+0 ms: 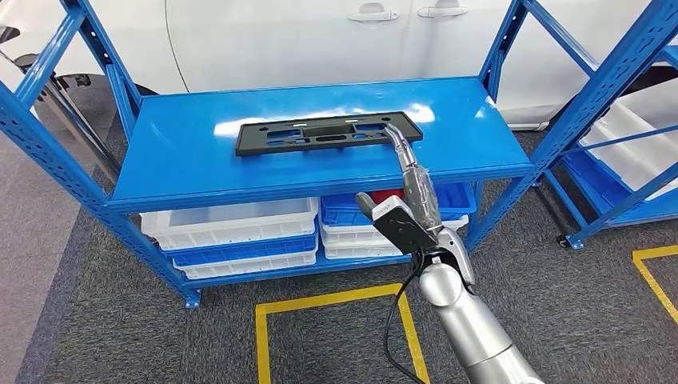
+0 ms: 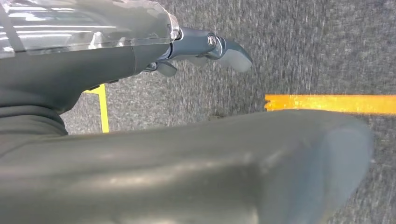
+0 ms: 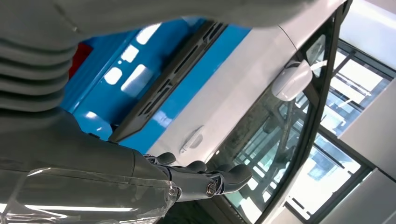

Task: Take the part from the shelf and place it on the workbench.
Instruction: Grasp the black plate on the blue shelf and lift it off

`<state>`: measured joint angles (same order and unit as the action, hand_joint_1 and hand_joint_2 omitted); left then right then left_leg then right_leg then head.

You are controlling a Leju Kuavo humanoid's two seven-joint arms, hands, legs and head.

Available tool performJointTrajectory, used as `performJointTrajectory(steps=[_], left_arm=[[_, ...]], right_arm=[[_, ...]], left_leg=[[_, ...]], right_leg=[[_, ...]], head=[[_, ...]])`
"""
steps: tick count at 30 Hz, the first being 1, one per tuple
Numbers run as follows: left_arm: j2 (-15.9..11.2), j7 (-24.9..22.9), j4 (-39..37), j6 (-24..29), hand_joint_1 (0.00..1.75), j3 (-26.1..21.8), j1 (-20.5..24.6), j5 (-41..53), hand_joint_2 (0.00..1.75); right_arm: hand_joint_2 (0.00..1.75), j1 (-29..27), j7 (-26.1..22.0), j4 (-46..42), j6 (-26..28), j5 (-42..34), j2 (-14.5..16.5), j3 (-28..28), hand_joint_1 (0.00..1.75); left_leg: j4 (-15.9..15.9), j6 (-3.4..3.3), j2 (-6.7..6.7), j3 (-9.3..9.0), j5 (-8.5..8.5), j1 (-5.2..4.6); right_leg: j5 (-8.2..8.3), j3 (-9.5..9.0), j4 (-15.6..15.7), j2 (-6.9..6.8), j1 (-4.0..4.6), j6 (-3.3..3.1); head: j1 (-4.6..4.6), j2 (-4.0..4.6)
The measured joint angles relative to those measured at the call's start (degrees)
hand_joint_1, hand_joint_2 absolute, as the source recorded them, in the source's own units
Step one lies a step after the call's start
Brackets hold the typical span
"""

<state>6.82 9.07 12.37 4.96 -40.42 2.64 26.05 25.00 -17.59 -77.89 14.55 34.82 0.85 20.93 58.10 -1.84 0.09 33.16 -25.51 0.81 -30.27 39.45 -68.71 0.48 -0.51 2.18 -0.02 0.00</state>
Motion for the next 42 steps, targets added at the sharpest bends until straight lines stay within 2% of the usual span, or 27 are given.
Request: performJointTrajectory(steps=[1, 2, 3, 5, 7, 9, 12, 14, 16, 17, 18, 19, 21, 22, 23, 25, 27, 28, 31, 32, 33, 34, 35, 37, 38, 39, 42], left_arm=[[0.0, 0.0, 0.0, 0.0, 0.00, 0.0, 0.0, 0.0, 0.00], [0.0, 0.0, 0.0, 0.0, 0.00, 0.0, -0.1, 0.0, 0.00], [0.0, -0.1, 0.0, 0.0, 0.00, -0.1, -0.1, 0.0, 0.00], [0.0, -0.1, 0.0, 0.0, 0.00, -0.2, -0.1, 0.0, 0.00], [0.0, -0.1, 0.0, 0.0, 0.00, -0.4, -0.1, -0.1, 0.00], [0.0, 0.0, 0.0, 0.0, 0.00, -0.6, -0.1, -0.1, 0.00], [0.0, 0.0, 0.0, 0.0, 0.00, -0.9, 0.0, -0.2, 0.00], [0.0, 0.1, 0.0, 0.0, 0.00, -1.0, 0.0, -0.2, 0.00], [0.0, 0.1, 0.0, 0.0, 0.00, -1.1, 0.0, -0.2, 0.00], [0.0, 0.1, 0.0, 0.0, 0.00, -1.2, -0.1, -0.2, 0.00], [0.0, 0.1, 0.0, 0.0, 0.00, -1.3, -0.2, -0.3, 0.00], [0.0, 0.0, 0.0, 0.0, 0.00, -1.3, -0.3, -0.4, 0.00], [0.0, 0.0, 0.0, 0.0, 0.00, -1.4, -0.4, -0.6, 0.00], [0.0, 0.0, -0.1, 0.0, 0.00, -1.5, -0.4, -0.6, 0.00], [0.0, 0.0, -0.1, 0.0, 0.00, -1.6, -0.4, -0.7, 0.00], [0.0, -0.1, -0.1, 0.0, 0.00, -1.8, -0.4, -0.7, 0.00], [0.0, -0.2, -0.1, 0.1, 0.00, -1.9, -0.4, -0.7, 0.00], [0.0, -0.2, -0.1, 0.1, 0.00, -2.0, -0.4, -0.8, 0.00], [0.1, -0.3, -0.1, 0.2, 0.00, -2.3, -0.4, -0.8, 0.00], [0.1, -0.3, -0.1, 0.4, 0.00, -2.4, -0.5, -0.9, 0.00], [0.1, -0.4, -0.1, 0.8, 0.00, -2.5, -0.6, -1.0, 0.00], [0.1, -0.5, -0.1, 1.1, 0.00, -2.6, -0.7, -1.1, 0.00], [0.1, -0.5, -0.1, 1.4, 0.00, -2.8, -0.7, -1.2, 0.00], [0.0, -0.6, -0.2, 1.6, 0.00, -3.1, -0.9, -1.2, 0.00], [0.0, -0.6, -0.2, 1.7, 0.00, -3.3, -0.9, -1.1, 0.00], [-0.1, -0.6, -0.3, 1.8, 0.00, -3.5, -0.9, -1.1, 0.00], [-0.6, -0.5, -0.3, 2.1, 0.00, -4.0, -0.9, -0.9, 0.00]], right_arm=[[0.00, -0.1, -0.1, 0.1, 0.0, 0.0, 0.0, 0.0, 0.00], [0.00, -0.2, -0.1, 0.3, 0.1, 0.0, 0.0, 0.1, 0.00], [0.00, -0.3, -0.2, 0.3, 0.1, -0.1, 0.0, 0.1, 0.00], [0.00, -0.3, -0.4, 0.4, 0.0, -0.2, 0.0, 0.1, 0.00], [0.00, -0.1, -0.6, 0.4, 0.0, -0.4, 0.0, 0.2, 0.00], [0.00, -0.1, -0.9, 0.4, -0.1, -0.7, 0.0, 0.2, 0.00], [0.00, 0.0, -1.1, 0.3, -0.2, -0.8, 0.0, 0.3, 0.00], [0.00, 0.0, -1.2, 0.2, -0.2, -0.8, 0.1, 0.4, 0.00], [0.00, -0.1, -1.2, 0.3, -0.3, -0.8, 0.1, 0.4, 0.00], [0.00, -0.2, -1.2, 0.4, -0.3, -0.8, 0.1, 0.5, 0.00], [0.00, -0.3, -1.2, 0.4, -0.3, -0.8, 0.1, 0.5, 0.00], [0.00, -0.3, -1.2, 0.5, -0.3, -0.8, 0.2, 0.5, 0.00], [0.00, -0.4, -1.3, 0.7, -0.2, -0.8, 0.2, 0.5, 0.00], [0.00, -0.4, -1.3, 0.8, -0.1, -0.8, 0.2, 0.5, 0.00], [0.00, -0.4, -1.5, 0.8, 0.0, -0.8, 0.2, 0.5, 0.00], [0.00, -0.7, -1.8, 0.9, 0.3, -0.9, 0.2, 0.5, 0.00], [0.00, -0.9, -2.0, 0.9, 0.5, -0.9, 0.2, 0.5, 0.00], [0.00, -0.9, -2.0, 0.9, 0.6, -0.9, 0.2, 0.5, 0.00], [0.00, -1.3, -2.1, 0.9, 0.8, -0.9, 0.2, 0.5, 0.00], [0.00, -1.7, -2.2, 0.9, 0.8, -0.9, 0.2, 0.5, 0.00], [0.00, -2.1, -2.3, 0.8, 0.7, -0.8, 0.1, 0.5, 0.00], [0.00, -2.5, -2.4, 0.7, 0.7, -0.8, 0.1, 0.5, 0.00], [0.00, -2.9, -2.6, 0.5, 0.7, -0.7, 0.1, 0.4, 0.00], [0.00, -3.9, -3.1, 0.0, 1.1, -0.4, -0.1, 0.0, 0.00], [0.00, -4.6, -3.5, -0.2, 1.5, -0.3, -0.3, -0.2, 0.00], [0.00, -5.3, -4.0, -0.6, 2.0, -0.2, -0.4, -0.4, 0.00], [0.00, -7.7, -5.7, -2.6, 4.1, -0.1, -0.5, -1.6, 0.00]], left_leg=[[0.0, -0.06, 0.02, 0.02, -0.05, -0.06], [0.0, -0.10, 0.03, -0.01, -0.12, -0.13], [0.0, -0.12, 0.03, -0.10, -0.22, -0.20], [0.0, -0.07, 0.01, -0.49, -0.46, -0.36], [0.0, 0.24, 0.01, -0.82, -0.75, -0.55], [-0.2, 0.81, 0.09, -1.00, -1.05, -0.57], [0.3, 1.71, 0.34, -1.37, -1.75, -0.57], [5.1, 2.12, 0.30, 0.83, -3.98, -0.50], [12.9, 2.47, 0.26, 5.41, -6.82, -0.37], [15.5, 2.64, 0.26, 7.31, -7.08, -0.29], [16.0, 2.76, 0.26, 8.23, -6.13, -0.21], [14.0, 2.82, 0.27, 7.91, -3.98, -0.12], [6.2, 2.78, 0.25, 4.93, 1.02, -0.03], [2.9, 2.52, 0.20, 3.42, 2.28, -0.03], [0.9, 2.18, 0.14, 2.47, 2.60, -0.09], [0.0, 1.22, 0.03, 1.86, 1.74, -0.21], [-0.3, 0.47, -0.05, 1.21, 1.25, -0.12], [-0.4, 0.18, -0.08, 0.71, 0.97, -0.04], [-0.6, -0.30, -0.12, -0.71, -0.31, 0.01], [-0.6, -0.33, -0.16, -1.29, -0.84, -0.01], [-0.6, -0.32, -0.20, -2.00, -1.40, -0.03], [-0.6, -0.27, -0.24, -2.85, -2.00, -0.07], [-0.7, -0.20, -0.26, -3.79, -2.66, -0.14], [-0.7, 0.07, -0.34, -5.31, -3.98, -0.26], [-0.8, 0.34, -0.39, -5.81, -4.58, -0.29], [-0.9, 0.65, -0.44, -6.30, -4.94, -0.32], [-0.5, 1.62, -0.43, -7.57, -4.91, -0.42]], right_leg=[[-1.26, 1.86, -3.7, -0.04, -0.05, 0.12], [-1.52, 2.96, -5.7, -0.07, -0.08, 0.13], [-0.65, 2.94, -5.4, -0.10, -0.08, 0.01], [3.34, -0.40, 1.4, -0.20, 0.12, -0.68], [5.71, -4.08, 8.8, -0.58, 0.62, -1.58], [5.55, -5.16, 11.1, -0.82, 1.05, -2.23], [5.62, -6.27, 12.3, -0.61, 0.72, -2.93], [5.53, -7.45, 13.1, -0.60, 0.35, -3.30], [4.90, -8.11, 13.1, -0.56, 0.36, -3.50], [4.50, -8.48, 13.1, -0.50, 0.36, -3.49], [4.07, -8.94, 13.0, -0.41, 0.34, -3.41], [3.57, -9.53, 13.0, -0.29, 0.30, -3.28], [2.31, -10.81, 12.7, -0.14, 0.29, -2.81], [1.70, -11.25, 12.6, -0.08, 0.36, -2.48], [1.23, -11.53, 12.5, -0.05, 0.44, -2.15], [0.96, -11.77, 12.3, 0.01, 0.52, -1.50], [1.09, -11.20, 10.5, -0.06, 0.42, -1.01], [0.87, -9.91, 8.2, -0.11, 0.34, -0.77], [-2.27, -2.34, -2.5, -0.20, 0.13, -0.04], [-3.27, -0.04, -4.8, -0.20, 0.11, 0.06], [-3.44, 1.42, -5.4, -0.20, 0.12, 0.03], [-2.42, 1.88, -4.0, -0.20, 0.16, -0.12], [-0.17, 1.45, -0.8, -0.20, 0.27, -0.47], [6.35, -0.08, 7.0, -0.38, 0.83, -1.64], [8.49, -0.58, 9.6, -0.46, 1.18, -2.17], [9.57, -0.79, 11.0, -0.52, 1.44, -2.63], [8.90, -2.57, 12.2, -0.33, 1.32, -3.41]], head=[[0.00, 0.00], [0.00, 0.00], [0.00, 0.00], [0.00, 0.00], [0.00, 0.00], [0.00, 0.00], [0.01, 0.00], [0.01, 0.01], [0.02, 0.01], [0.02, 0.00], [0.02, 0.00], [0.02, 0.00], [0.02, 0.01], [0.01, 0.01], [0.01, 0.01], [0.01, 0.01], [0.02, 0.00], [0.01, 0.01], [0.00, 0.01], [0.00, 0.00], [0.00, 0.00], [0.00, 0.00], [0.00, 0.00], [0.01, 0.00], [-0.01, 0.01], [-0.03, 0.01], [-0.05, 0.01]])
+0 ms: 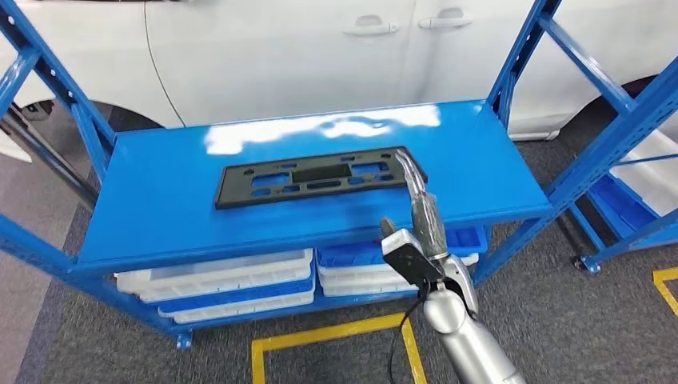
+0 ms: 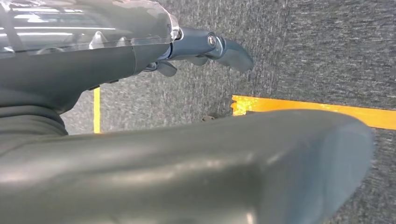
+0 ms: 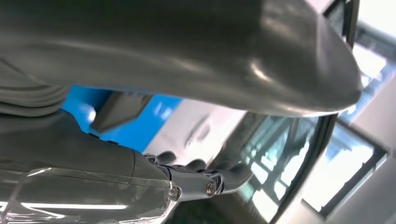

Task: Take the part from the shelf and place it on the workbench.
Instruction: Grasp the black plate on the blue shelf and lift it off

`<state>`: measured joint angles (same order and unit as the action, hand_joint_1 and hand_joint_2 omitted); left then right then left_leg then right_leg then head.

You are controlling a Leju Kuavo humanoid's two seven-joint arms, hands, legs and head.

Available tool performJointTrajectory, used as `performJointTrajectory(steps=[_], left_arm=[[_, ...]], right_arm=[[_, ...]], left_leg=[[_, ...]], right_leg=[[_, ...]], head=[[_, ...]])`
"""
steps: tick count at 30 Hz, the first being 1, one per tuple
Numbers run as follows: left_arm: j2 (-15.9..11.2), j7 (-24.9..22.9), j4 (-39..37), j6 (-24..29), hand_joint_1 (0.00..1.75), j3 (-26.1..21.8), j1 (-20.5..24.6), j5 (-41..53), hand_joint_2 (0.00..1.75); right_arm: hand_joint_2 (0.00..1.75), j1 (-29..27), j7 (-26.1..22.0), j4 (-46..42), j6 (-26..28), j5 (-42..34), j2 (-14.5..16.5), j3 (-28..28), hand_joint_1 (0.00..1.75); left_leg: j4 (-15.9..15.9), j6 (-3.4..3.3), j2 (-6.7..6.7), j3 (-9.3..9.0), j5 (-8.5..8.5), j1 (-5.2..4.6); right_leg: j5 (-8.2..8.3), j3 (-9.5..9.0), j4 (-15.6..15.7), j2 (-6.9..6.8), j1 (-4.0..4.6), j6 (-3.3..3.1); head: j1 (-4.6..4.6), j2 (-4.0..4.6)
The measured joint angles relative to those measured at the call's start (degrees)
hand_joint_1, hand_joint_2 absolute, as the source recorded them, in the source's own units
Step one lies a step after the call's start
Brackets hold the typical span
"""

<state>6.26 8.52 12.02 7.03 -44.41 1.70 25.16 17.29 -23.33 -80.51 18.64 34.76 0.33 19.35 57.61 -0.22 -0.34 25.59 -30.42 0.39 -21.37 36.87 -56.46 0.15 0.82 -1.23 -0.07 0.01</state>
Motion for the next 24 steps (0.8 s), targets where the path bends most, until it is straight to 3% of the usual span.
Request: performJointTrajectory(steps=[1, 2, 4, 5, 6, 7, 8, 10, 12, 15, 17, 20, 21, 22, 24], left_arm=[[-0.2, 0.1, 0.0, 0.1, 0.00, -0.1, -0.1, 0.1, 0.00], [-0.4, 0.3, 0.0, 0.3, 0.00, -0.2, 0.0, 0.1, 0.00], [-0.8, 0.9, 0.0, 0.3, 0.00, -0.5, 0.0, 0.3, 0.00], [-1.1, 1.2, 0.0, 0.2, 0.00, -0.6, 0.0, 0.3, 0.00], [-1.4, 1.4, 0.0, 0.1, 0.00, -0.8, -0.1, 0.4, 0.00], [-1.7, 1.6, 0.0, 0.0, 0.00, -1.0, -0.2, 0.4, 0.00], [-2.0, 1.6, 0.0, 0.0, 0.00, -1.2, -0.2, 0.4, 0.00], [-2.6, 1.6, 0.0, -0.1, 0.00, -1.5, -0.3, 0.3, 0.00], [-3.0, 1.6, 0.0, -0.2, 0.00, -1.7, -0.1, 0.4, 0.00], [-3.2, 1.6, 0.0, -0.2, 0.00, -1.8, 0.2, 0.4, 0.00], [-3.3, 1.6, 0.0, -0.2, 0.00, -1.9, 0.3, 0.4, 0.00], [-3.3, 1.6, 0.0, -0.2, 0.00, -2.0, 0.5, 0.4, 0.00], [-3.3, 1.6, 0.0, -0.2, 0.00, -2.0, 0.5, 0.4, 0.00], [-3.3, 1.6, 0.0, -0.2, 0.00, -2.0, 0.5, 0.4, 0.00], [-3.3, 1.6, 0.0, -0.2, 0.00, -2.0, 0.4, 0.4, 0.00]], right_arm=[[0.00, -0.8, -0.4, -1.0, 0.5, -0.1, -0.1, -0.5, 0.00], [0.44, -1.6, -0.6, -2.0, 0.7, -0.2, -0.1, -0.9, 0.00], [1.31, -3.5, -0.3, -4.5, 0.1, 0.0, -0.2, -1.6, 0.00], [1.31, -4.5, 0.1, -5.7, -0.5, 0.3, -0.3, -1.8, 0.00], [0.87, -5.4, 0.5, -6.9, -1.1, 0.6, -0.3, -2.1, 0.00], [0.44, -6.1, 0.8, -7.8, -1.8, 1.0, -0.4, -2.2, 0.00], [0.00, -6.4, 1.2, -8.6, -2.5, 1.2, -0.4, -2.3, 0.00], [0.00, -6.7, 2.0, -9.6, -3.6, 1.4, -0.5, -2.4, 0.00], [0.00, -6.7, 2.5, -10.3, -4.2, 1.6, -0.6, -2.5, 0.00], [0.00, -6.7, 2.7, -11.3, -4.3, 1.7, -0.6, -2.5, 0.00], [0.00, -6.5, 2.7, -11.8, -4.3, 1.7, -0.7, -2.6, 0.00], [0.00, -6.6, 2.7, -12.1, -4.3, 1.7, -0.8, -2.6, 0.00], [0.00, -6.7, 2.7, -12.1, -4.3, 1.7, -0.9, -2.6, 0.00], [0.00, -6.8, 2.7, -12.1, -4.3, 1.7, -1.0, -2.6, 0.00], [0.00, -6.8, 2.7, -12.1, -4.3, 1.7, -1.0, -2.6, 0.00]], left_leg=[[1.4, 0.18, 0.01, 0.48, -0.09, 0.02], [4.0, 0.33, 0.01, 1.75, -0.72, 0.05], [10.6, 0.77, 0.02, 6.16, -3.60, 0.20], [13.1, 1.04, 0.02, 8.35, -5.27, 0.25], [14.1, 1.24, 0.02, 9.91, -6.23, 0.27], [13.4, 1.35, 0.03, 10.68, -5.93, 0.28], [11.0, 1.31, 0.03, 10.70, -4.13, 0.29], [4.2, 0.85, 0.04, 9.84, 2.26, 0.18], [0.6, 0.12, 0.02, 9.37, 6.44, -0.07], [0.1, -0.72, -0.01, 9.13, 7.01, -0.07], [-0.5, -1.17, 0.06, 8.57, 6.94, 0.28], [-0.6, -1.51, 0.12, 8.27, 6.55, 0.43], [-0.6, -1.48, 0.12, 8.19, 6.40, 0.44], [-0.6, -1.39, 0.11, 8.01, 6.24, 0.47], [-0.6, -1.06, 0.09, 7.36, 5.86, 0.57]], right_leg=[[-0.27, -0.98, 0.4, 0.05, -0.15, -0.28], [-0.64, -1.86, 0.7, 0.10, -0.29, -0.51], [-1.76, -3.11, 0.8, 0.14, -0.26, -0.90], [-2.36, -3.69, 0.8, 0.22, -0.24, -0.92], [-2.98, -4.37, 0.7, 0.33, -0.22, -0.91], [-3.61, -5.11, 0.6, 0.46, -0.22, -0.86], [-4.26, -5.89, 0.4, 0.59, -0.23, -0.76], [-5.61, -7.19, 0.1, 0.78, -0.17, -0.41], [-6.58, -7.58, -0.3, 0.88, -0.10, 0.14], [-7.32, -7.64, -0.4, 0.88, -0.11, 1.04], [-9.16, -6.43, -3.3, 0.71, -0.18, 1.81], [-13.47, 0.16, -14.6, 0.49, -1.03, 2.90], [-13.64, 1.93, -17.0, 0.45, -1.31, 3.16], [-12.61, 2.60, -17.2, 0.37, -1.53, 3.34], [-7.77, 0.29, -10.7, 0.14, -1.87, 3.46]], head=[[0.02, 0.00], [0.04, 0.00], [0.06, -0.01], [0.07, -0.01], [0.07, -0.01], [0.07, -0.01], [0.07, -0.01], [0.06, 0.00], [0.05, 0.01], [0.04, -0.01], [0.04, -0.01], [0.03, 0.00], [0.03, 0.00], [0.03, 0.00], [0.03, 0.00]])
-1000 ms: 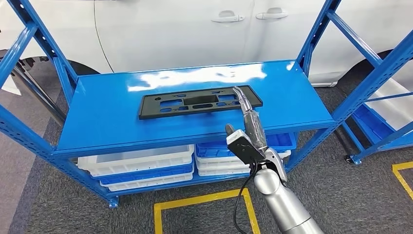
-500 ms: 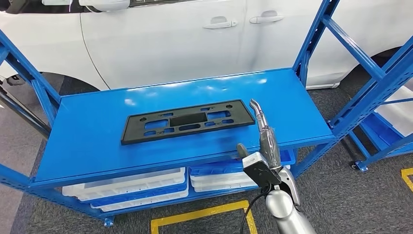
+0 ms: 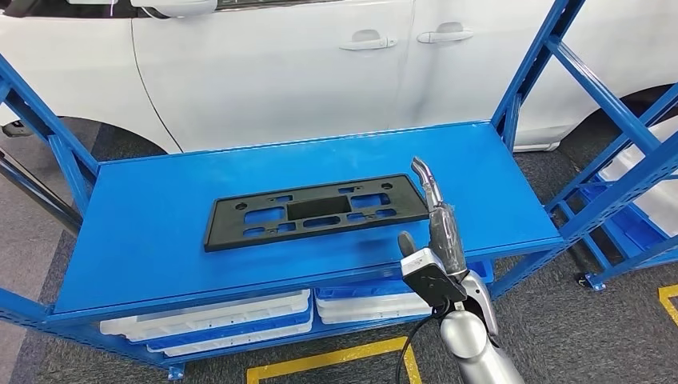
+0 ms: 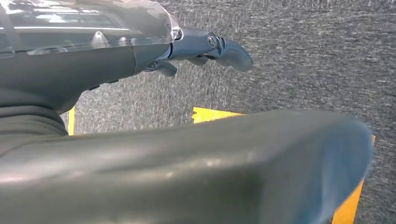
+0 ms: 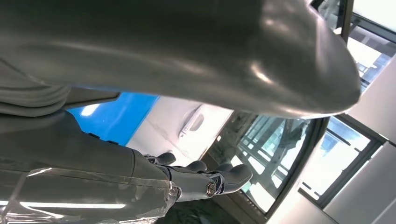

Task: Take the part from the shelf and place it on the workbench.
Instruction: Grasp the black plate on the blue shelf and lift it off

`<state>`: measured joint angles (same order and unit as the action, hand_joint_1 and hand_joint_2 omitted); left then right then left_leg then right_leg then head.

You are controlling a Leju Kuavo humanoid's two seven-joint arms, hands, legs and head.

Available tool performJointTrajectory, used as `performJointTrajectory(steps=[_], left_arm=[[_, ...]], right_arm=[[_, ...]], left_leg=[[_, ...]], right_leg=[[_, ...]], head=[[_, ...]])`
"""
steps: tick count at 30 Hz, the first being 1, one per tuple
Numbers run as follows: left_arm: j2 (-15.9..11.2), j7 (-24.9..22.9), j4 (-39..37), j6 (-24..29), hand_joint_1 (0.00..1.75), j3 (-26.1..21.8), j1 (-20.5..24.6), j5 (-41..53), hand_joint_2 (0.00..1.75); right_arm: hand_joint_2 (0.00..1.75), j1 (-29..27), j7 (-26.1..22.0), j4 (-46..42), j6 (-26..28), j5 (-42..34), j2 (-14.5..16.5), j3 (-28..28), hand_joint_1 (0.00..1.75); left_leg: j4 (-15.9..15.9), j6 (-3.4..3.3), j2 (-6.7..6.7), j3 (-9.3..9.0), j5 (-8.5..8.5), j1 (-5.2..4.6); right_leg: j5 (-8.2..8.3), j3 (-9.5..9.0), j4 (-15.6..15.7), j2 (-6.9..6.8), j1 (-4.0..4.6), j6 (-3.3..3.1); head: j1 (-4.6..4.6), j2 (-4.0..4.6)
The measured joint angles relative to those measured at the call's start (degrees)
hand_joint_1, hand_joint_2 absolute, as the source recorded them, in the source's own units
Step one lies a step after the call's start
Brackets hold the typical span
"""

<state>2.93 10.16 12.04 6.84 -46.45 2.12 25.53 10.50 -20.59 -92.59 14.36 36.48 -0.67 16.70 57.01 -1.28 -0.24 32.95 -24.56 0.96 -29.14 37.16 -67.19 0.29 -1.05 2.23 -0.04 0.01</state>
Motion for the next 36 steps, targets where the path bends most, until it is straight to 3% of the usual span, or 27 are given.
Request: performJointTrajectory(steps=[2, 3, 7, 9, 11, 12, 13, 14, 17, 19, 22, 23, 24, 26, 27, 28, 29, 30, 32, 34, 36], left_arm=[[0.0, 0.0, 0.0, 0.0, 0.00, 0.0, 0.0, 0.0, 0.00], [0.0, 0.0, 0.0, 0.0, 0.00, 0.0, 0.1, 0.0, 0.00], [-0.1, 0.0, 0.0, 0.0, 0.00, 0.0, 0.1, 0.0, 0.00], [-0.1, 0.0, 0.0, 0.0, 0.00, 0.0, 0.2, 0.0, 0.00], [-0.1, 0.0, 0.0, 0.0, 0.00, -0.1, 0.1, 0.0, 0.00], [-0.1, 0.0, 0.0, 0.0, 0.00, -0.1, 0.0, 0.0, 0.00], [-0.2, 0.0, 0.0, 0.0, 0.00, -0.1, 0.0, 0.0, 0.00], [-0.2, 0.0, 0.0, 0.0, 0.00, -0.1, 0.0, 0.0, 0.00], [-0.2, 0.0, 0.0, 0.0, 0.00, -0.2, 0.0, 0.0, 0.00], [-0.2, 0.0, 0.0, 0.0, 0.00, -0.3, 0.1, 0.0, 0.00], [-0.3, 0.0, 0.0, 0.0, 0.00, -0.4, 0.1, 0.0, 0.00], [-0.3, 0.0, 0.0, 0.0, 0.00, -0.4, 0.1, 0.0, 0.00], [-0.3, 0.0, 0.0, 0.0, 0.00, -0.4, 0.1, 0.0, 0.00], [-0.3, 0.0, 0.0, 0.0, 0.00, -0.5, 0.2, 0.0, 0.00], [-0.3, 0.0, 0.0, 0.0, 0.00, -0.5, 0.1, 0.0, 0.00], [-0.3, 0.0, 0.0, 0.0, 0.00, -0.5, 0.1, 0.0, 0.00], [-0.3, 0.0, 0.0, 0.0, 0.00, -0.5, 0.1, 0.0, 0.00], [-0.3, 0.0, 0.0, 0.0, 0.00, -0.5, 0.1, 0.0, 0.00], [-0.2, 0.0, 0.0, 0.0, 0.00, -0.5, 0.1, 0.0, 0.00], [-0.2, 0.0, 0.0, 0.0, 0.00, -0.5, 0.1, 0.0, 0.00], [-0.2, 0.0, 0.0, 0.0, 0.00, -0.5, 0.2, 0.0, 0.00]], right_arm=[[0.00, 0.1, 0.0, 0.0, 0.0, 0.0, 0.0, -0.1, 0.00], [0.00, 0.1, 0.0, -0.1, 0.0, 0.0, 0.0, -0.1, 0.00], [0.00, 0.1, 0.0, -0.2, 0.0, 0.0, -0.1, -0.1, 0.00], [0.00, 0.1, 0.0, -0.3, 0.0, 0.0, -0.1, -0.2, 0.00], [0.00, 0.1, 0.0, -0.3, 0.0, 0.1, -0.1, -0.2, 0.00], [0.00, 0.0, 0.0, -0.3, 0.0, 0.1, -0.1, -0.2, 0.00], [0.00, 0.0, 0.0, -0.3, 0.0, 0.1, -0.1, -0.2, 0.00], [0.00, 0.0, 0.0, -0.3, 0.0, 0.1, -0.1, -0.2, 0.00], [0.00, 0.0, 0.0, -0.3, 0.0, 0.1, -0.1, -0.2, 0.00], [0.00, 0.0, 0.0, -0.3, 0.0, 0.1, -0.1, -0.1, 0.00], [0.00, 0.0, 0.0, -0.4, 0.0, 0.1, -0.1, -0.1, 0.00], [0.00, 0.1, 0.0, -0.4, 0.0, 0.1, -0.1, -0.2, 0.00], [0.00, 0.1, 0.0, -0.4, 0.0, 0.1, -0.1, -0.2, 0.00], [0.00, 0.0, 0.0, -0.5, 0.0, 0.1, -0.2, -0.2, 0.00], [0.00, -0.1, 0.0, -0.5, 0.0, 0.1, -0.2, -0.2, 0.00], [0.00, -0.2, 0.0, -0.5, 0.0, 0.1, -0.2, -0.2, 0.00], [0.00, -0.2, 0.0, -0.5, 0.0, 0.1, -0.2, -0.2, 0.00], [0.00, -0.2, 0.0, -0.5, 0.0, 0.1, -0.2, -0.2, 0.00], [0.00, -0.2, 0.0, -0.5, 0.0, 0.1, -0.3, -0.2, 0.00], [0.00, -0.1, 0.0, -0.5, 0.0, 0.1, -0.3, -0.2, 0.00], [0.00, -0.1, 0.0, -0.5, 0.0, 0.1, -0.3, -0.2, 0.00]], left_leg=[[0.1, 0.52, -0.06, -0.48, -0.37, -0.07], [0.1, 0.84, -0.09, -0.54, -0.48, -0.13], [0.4, 2.23, -0.04, -0.50, -1.09, 0.00], [4.9, 2.56, 0.00, 1.37, -3.88, 0.13], [13.3, 2.74, 0.00, 5.26, -7.87, 0.13], [16.6, 2.81, 0.00, 6.88, -8.94, 0.13], [18.1, 2.82, 0.00, 7.65, -8.93, 0.13], [17.0, 2.75, 0.00, 7.18, -7.72, 0.13], [5.2, 2.07, 0.00, 1.50, -2.22, 0.02], [1.1, 1.54, -0.05, -0.36, -1.30, -0.19], [0.6, 0.60, -0.02, -0.46, -1.04, -0.22], [0.4, 0.25, 0.04, -0.55, -0.84, -0.11], [0.2, -0.02, 0.11, -0.62, -0.65, 0.03], [0.1, -0.22, 0.18, -0.52, -0.54, 0.08], [0.1, -0.21, 0.19, -0.47, -0.54, 0.08], [0.1, -0.20, 0.20, -0.45, -0.55, 0.08], [0.2, -0.17, 0.19, -0.48, -0.56, 0.09], [0.2, -0.11, 0.17, -0.58, -0.60, 0.10], [0.2, 0.22, 0.10, -0.79, -0.72, 0.02], [0.2, 0.85, 0.06, -0.83, -0.80, -0.13], [0.0, 1.63, 0.06, -0.87, -0.75, -0.15]], right_leg=[[3.41, -3.32, 7.7, -0.17, 0.06, -0.27], [3.91, -4.09, 9.5, -0.18, 0.20, -0.53], [4.11, -4.43, 10.6, 0.02, 0.45, -2.19], [4.34, -4.74, 11.1, -0.07, 0.37, -2.96], [4.29, -4.76, 11.1, -0.14, 0.66, -3.36], [4.25, -4.75, 11.0, -0.15, 0.80, -3.45], [4.20, -4.76, 11.0, -0.13, 0.91, -3.52], [4.12, -4.79, 10.9, -0.09, 0.98, -3.52], [3.63, -4.81, 10.1, 0.05, 1.16, -3.14], [3.39, -4.57, 9.7, 0.11, 1.32, -2.61], [3.17, -4.34, 9.4, 0.13, 1.21, -1.64], [2.35, -3.88, 8.3, 0.11, 1.12, -1.29], [0.92, -2.88, 6.0, 0.08, 1.01, -0.94], [-2.90, 0.71, -1.6, 0.03, 0.62, -0.35], [-4.14, 2.50, -5.1, 0.02, 0.43, -0.12], [-4.35, 3.51, -7.0, 0.00, 0.29, 0.05], [-3.37, 3.35, -6.5, -0.02, 0.17, 0.12], [-1.44, 1.96, -3.5, -0.06, 0.09, 0.10], [2.43, -2.31, 5.1, -0.21, 0.17, -0.25], [3.78, -4.41, 9.7, -0.25, 0.49, -0.89], [3.80, -4.34, 10.1, -0.13, 0.68, -1.66]], head=[[0.01, 0.00], [0.01, 0.00], [0.01, -0.01], [0.01, -0.01], [0.02, 0.00], [0.02, 0.00], [0.02, 0.00], [0.02, 0.00], [0.02, -0.01], [0.01, -0.01], [0.01, 0.00], [0.01, 0.00], [0.01, 0.00], [0.00, -0.01], [0.00, -0.01], [0.00, -0.01], [0.00, 0.00], [0.00, 0.00], [0.00, 0.00], [0.00, -0.01], [0.01, -0.01]])
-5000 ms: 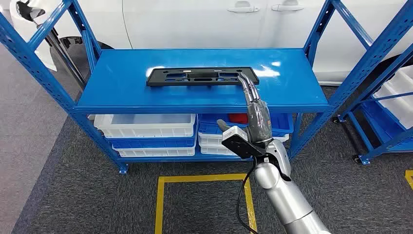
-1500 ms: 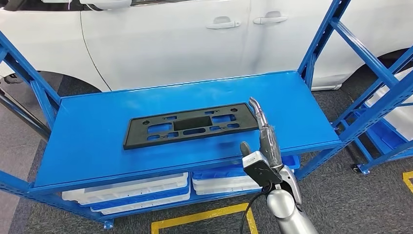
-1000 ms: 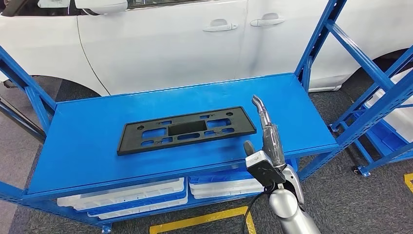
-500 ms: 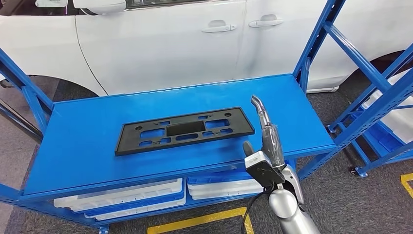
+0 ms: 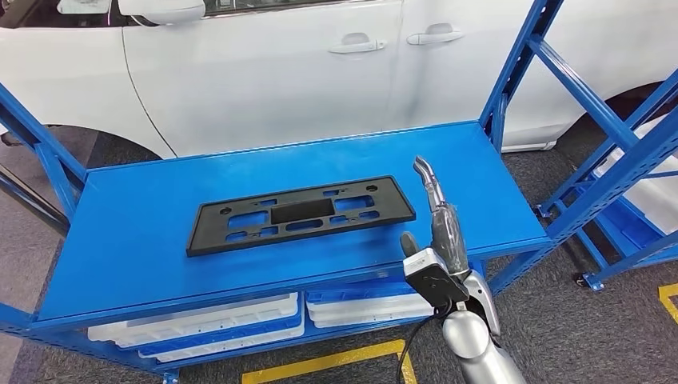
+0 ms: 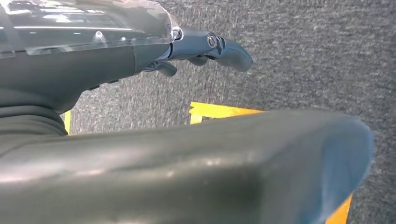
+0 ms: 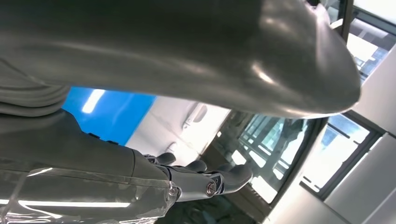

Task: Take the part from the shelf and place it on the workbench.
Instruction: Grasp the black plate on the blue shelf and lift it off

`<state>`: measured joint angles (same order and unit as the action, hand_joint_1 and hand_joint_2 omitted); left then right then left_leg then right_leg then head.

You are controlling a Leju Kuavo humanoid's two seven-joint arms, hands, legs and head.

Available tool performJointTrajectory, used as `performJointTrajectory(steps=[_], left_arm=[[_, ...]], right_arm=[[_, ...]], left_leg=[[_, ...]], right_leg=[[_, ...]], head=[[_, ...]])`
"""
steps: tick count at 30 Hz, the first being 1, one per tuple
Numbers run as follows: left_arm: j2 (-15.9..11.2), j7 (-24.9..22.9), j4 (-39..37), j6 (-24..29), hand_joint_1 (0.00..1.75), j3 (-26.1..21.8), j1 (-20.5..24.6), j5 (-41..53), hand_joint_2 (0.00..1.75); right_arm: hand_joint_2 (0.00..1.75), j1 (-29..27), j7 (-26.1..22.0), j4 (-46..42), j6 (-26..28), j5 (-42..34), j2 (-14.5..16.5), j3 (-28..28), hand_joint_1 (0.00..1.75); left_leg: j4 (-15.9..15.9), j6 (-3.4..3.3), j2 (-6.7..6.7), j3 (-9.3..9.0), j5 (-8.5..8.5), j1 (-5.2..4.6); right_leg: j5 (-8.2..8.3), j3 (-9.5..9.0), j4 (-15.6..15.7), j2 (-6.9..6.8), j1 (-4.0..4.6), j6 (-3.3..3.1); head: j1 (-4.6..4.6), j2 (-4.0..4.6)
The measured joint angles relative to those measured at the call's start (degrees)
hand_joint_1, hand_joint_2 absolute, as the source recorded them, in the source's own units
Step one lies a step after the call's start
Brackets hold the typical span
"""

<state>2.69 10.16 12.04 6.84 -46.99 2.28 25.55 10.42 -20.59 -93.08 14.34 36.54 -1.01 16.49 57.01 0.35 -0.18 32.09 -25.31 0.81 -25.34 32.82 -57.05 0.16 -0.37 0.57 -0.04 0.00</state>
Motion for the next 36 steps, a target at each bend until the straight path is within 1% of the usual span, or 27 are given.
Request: performJointTrajectory(steps=[2, 3, 4, 6, 7, 8, 9, 10, 11, 12, 13, 16, 17, 18, 19, 21, 22, 23, 24, 26, 27, 28, 30, 32, 33, 34, 36], left_arm=[[0.0, 0.0, 0.0, 0.0, 0.00, 0.0, 0.0, 0.0, 0.00], [0.0, 0.0, 0.0, 0.0, 0.00, 0.0, 0.0, 0.0, 0.00], [0.0, 0.0, 0.0, 0.0, 0.00, 0.0, 0.0, 0.0, 0.00], [0.0, 0.0, 0.0, 0.0, 0.00, 0.0, -0.1, 0.0, 0.00], [0.0, 0.0, 0.0, 0.0, 0.00, 0.0, -0.1, 0.0, 0.00], [0.0, 0.0, 0.0, 0.0, 0.00, 0.0, -0.2, 0.0, 0.00], [0.0, 0.0, 0.0, 0.0, 0.00, 0.0, -0.2, 0.0, 0.00], [0.0, 0.0, 0.0, 0.0, 0.00, 0.0, -0.2, 0.0, 0.00], [0.0, 0.0, 0.0, 0.0, 0.00, 0.0, -0.1, 0.0, 0.00], [0.0, 0.0, 0.0, 0.0, 0.00, 0.0, -0.1, 0.0, 0.00], [0.0, 0.0, 0.0, 0.0, 0.00, 0.0, 0.0, 0.0, 0.00], [0.0, 0.0, 0.0, 0.0, 0.00, 0.0, -0.1, 0.0, 0.00], [0.0, 0.0, 0.0, 0.0, 0.00, 0.0, -0.1, 0.0, 0.00], [0.0, 0.0, 0.0, 0.0, 0.00, 0.0, -0.1, 0.0, 0.00], [0.0, 0.0, 0.0, 0.0, 0.00, 0.0, 0.0, 0.0, 0.00], [0.0, 0.0, 0.0, 0.0, 0.00, 0.0, 0.0, 0.0, 0.00], [0.0, 0.0, 0.0, 0.0, 0.00, 0.0, 0.0, 0.0, 0.00], [0.0, 0.0, 0.0, 0.0, 0.00, 0.0, -0.1, 0.0, 0.00], [0.0, 0.0, 0.0, 0.0, 0.00, 0.0, -0.1, 0.1, 0.00], [0.0, 0.0, 0.0, 0.1, 0.00, 0.0, -0.1, 0.1, 0.00], [0.1, 0.0, 0.0, 0.1, 0.00, 0.0, 0.0, 0.1, 0.00], [0.1, 0.0, 0.0, 0.2, 0.00, 0.0, 0.0, 0.1, 0.00], [0.1, 0.0, 0.0, 0.2, 0.00, 0.0, 0.0, 0.1, 0.00], [0.1, -0.1, 0.0, 0.2, 0.00, 0.0, 0.0, 0.1, 0.00], [0.1, -0.1, 0.0, 0.2, 0.00, 0.0, 0.0, 0.1, 0.00], [0.1, -0.1, 0.0, 0.2, 0.00, 0.0, 0.0, 0.1, 0.00], [0.1, -0.1, 0.0, 0.2, 0.00, 0.0, 0.0, 0.1, 0.00]], right_arm=[[0.00, 0.0, 0.0, 0.0, 0.0, 0.0, -0.1, 0.0, 0.00], [0.00, 0.0, 0.0, -0.1, 0.0, 0.0, -0.1, 0.0, 0.00], [0.00, 0.0, 0.0, -0.1, 0.0, 0.0, -0.1, 0.0, 0.00], [0.00, 0.0, 0.0, -0.1, 0.0, 0.0, -0.1, 0.0, 0.00], [0.00, -0.1, 0.0, -0.1, 0.0, 0.0, -0.1, 0.0, 0.00], [0.00, -0.1, 0.0, -0.1, 0.0, 0.0, -0.1, 0.0, 0.00], [0.00, -0.1, 0.0, -0.1, 0.0, 0.0, -0.1, 0.0, 0.00], [0.00, -0.1, 0.0, -0.1, 0.0, 0.0, -0.1, 0.0, 0.00], [0.00, -0.1, 0.0, -0.1, 0.0, 0.0, -0.1, 0.0, 0.00], [0.00, -0.1, 0.0, -0.1, 0.0, 0.0, -0.1, 0.0, 0.00], [0.00, -0.1, 0.0, -0.1, 0.0, 0.0, -0.1, 0.0, 0.00], [0.00, -0.1, 0.0, -0.1, 0.0, 0.0, -0.1, 0.0, 0.00], [0.00, 0.0, 0.0, -0.1, 0.0, 0.0, -0.1, 0.0, 0.00], [0.00, 0.0, 0.0, -0.1, 0.0, 0.0, -0.1, 0.0, 0.00], [0.00, 0.0, 0.0, -0.1, 0.0, 0.0, -0.1, 0.0, 0.00], [0.00, -0.1, 0.0, -0.1, 0.0, 0.0, -0.1, 0.0, 0.00], [0.00, -0.2, 0.0, -0.1, 0.0, 0.0, -0.1, 0.0, 0.00], [0.00, -0.2, 0.0, -0.1, 0.0, 0.0, -0.1, 0.0, 0.00], [0.00, -0.2, 0.0, -0.1, 0.0, 0.0, -0.1, 0.0, 0.00], [0.00, -0.2, 0.0, -0.1, 0.0, 0.0, -0.1, 0.0, 0.00], [0.00, -0.1, 0.0, -0.1, 0.0, 0.0, -0.1, 0.0, 0.00], [0.00, -0.1, 0.0, -0.1, 0.0, 0.0, -0.1, 0.0, 0.00], [0.00, 0.0, 0.0, -0.1, 0.0, 0.0, -0.2, 0.0, 0.00], [0.00, 0.0, 0.0, -0.1, 0.0, 0.0, -0.2, 0.0, 0.00], [0.00, 0.1, 0.0, -0.1, 0.0, 0.0, -0.2, 0.0, 0.00], [0.00, 0.1, 0.0, -0.1, 0.0, 0.0, -0.2, 0.0, 0.00], [0.00, 0.0, 0.0, -0.1, 0.0, 0.0, -0.2, 0.0, 0.00]], left_leg=[[0.9, 0.61, 0.03, 0.32, -0.77, 0.13], [2.8, 0.82, 0.04, 1.14, -2.06, 0.17], [6.1, 0.95, 0.04, 2.58, -3.95, 0.23], [14.2, 1.18, 0.04, 6.33, -7.73, 0.24], [16.8, 1.23, 0.04, 7.53, -8.42, 0.24], [17.1, 1.20, 0.04, 7.69, -7.93, 0.24], [15.0, 1.10, 0.04, 6.63, -6.36, 0.24], [10.9, 0.91, 0.04, 4.62, -4.19, 0.24], [6.7, 0.68, 0.03, 2.55, -2.58, 0.19], [3.4, 0.39, 0.01, 0.99, -1.44, 0.10], [1.5, 0.11, -0.01, 0.15, -0.99, 0.01], [0.8, -0.84, -0.03, 0.07, -0.79, -0.09], [0.6, -1.22, 0.01, -0.02, -0.62, -0.02], [0.4, -1.56, 0.05, -0.08, -0.44, 0.08], [0.3, -1.77, 0.10, -0.10, -0.33, 0.15], [0.3, -1.90, 0.14, 0.07, -0.30, 0.12], [0.3, -1.90, 0.14, 0.10, -0.30, 0.10], [0.3, -1.89, 0.12, 0.09, -0.30, 0.10], [0.3, -1.86, 0.09, 0.02, -0.32, 0.10], [0.4, -1.68, 0.01, -0.21, -0.43, 0.09], [0.4, -1.47, -0.03, -0.26, -0.48, 0.03], [0.4, -1.18, -0.04, -0.26, -0.51, -0.03], [0.2, -0.49, -0.03, -0.22, -0.47, -0.09], [0.5, 0.13, 0.05, -0.10, -0.81, -0.17], [1.6, 0.34, 0.06, 0.40, -1.68, -0.21], [4.1, 0.48, 0.08, 1.53, -3.18, -0.23], [11.9, 0.60, 0.07, 5.15, -6.92, -0.14]], right_leg=[[0.32, -0.21, 0.5, -0.05, -0.16, -0.85], [0.48, -0.33, 0.8, -0.10, -0.27, -1.24], [0.55, -0.41, 0.9, -0.16, -0.26, -1.51], [0.51, -0.30, 0.9, -0.17, -0.04, -1.76], [0.48, -0.26, 0.8, -0.17, 0.07, -1.79], [0.44, -0.24, 0.7, -0.15, 0.14, -1.80], [0.37, -0.25, 0.5, -0.11, 0.17, -1.75], [0.24, -0.27, 0.3, -0.07, 0.19, -1.65], [0.07, -0.24, 0.0, -0.04, 0.29, -1.46], [-0.06, -0.14, -0.2, 0.01, 0.39, -1.21], [-0.15, -0.01, -0.4, 0.03, 0.49, -0.94], [-0.17, 0.15, -0.5, 0.04, 0.50, 0.01], [-0.66, 0.36, -1.1, 0.02, 0.41, 0.39], [-1.74, 1.04, -2.6, 0.01, 0.29, 0.77], [-3.42, 2.31, -5.4, -0.01, 0.13, 1.12], [-7.11, 6.09, -13.4, -0.03, -0.07, 1.65], [-7.94, 7.54, -16.3, -0.03, -0.14, 1.79], [-7.61, 7.98, -17.1, -0.03, -0.21, 1.83], [-6.17, 7.18, -15.5, -0.04, -0.26, 1.77], [-2.22, 3.07, -7.1, -0.08, -0.27, 1.31], [-0.87, 1.30, -3.4, -0.10, -0.13, 0.96], [-0.21, 0.23, -1.0, -0.11, 0.04, 0.61], [-0.07, 0.04, -0.2, -0.05, 0.36, -0.01], [0.22, -0.15, 0.4, -0.03, 0.12, -0.72], [0.42, -0.33, 0.7, -0.07, -0.03, -1.10], [0.58, -0.50, 1.1, -0.13, -0.16, -1.41], [0.58, -0.52, 1.1, -0.22, -0.02, -1.72]], head=[[0.01, 0.01], [0.01, 0.01], [0.01, 0.01], [0.01, 0.01], [0.01, 0.01], [0.01, 0.01], [0.01, 0.00], [0.01, 0.00], [0.01, 0.00], [0.01, 0.00], [0.01, 0.00], [-0.01, 0.00], [-0.01, 0.00], [-0.01, 0.00], [-0.01, 0.00], [-0.01, 0.00], [-0.01, 0.00], [-0.01, 0.00], [-0.01, 0.00], [-0.01, 0.00], [-0.01, 0.00], [-0.01, 0.00], [-0.01, 0.00], [0.00, 0.01], [0.00, 0.01], [0.01, 0.01], [0.01, 0.01]])
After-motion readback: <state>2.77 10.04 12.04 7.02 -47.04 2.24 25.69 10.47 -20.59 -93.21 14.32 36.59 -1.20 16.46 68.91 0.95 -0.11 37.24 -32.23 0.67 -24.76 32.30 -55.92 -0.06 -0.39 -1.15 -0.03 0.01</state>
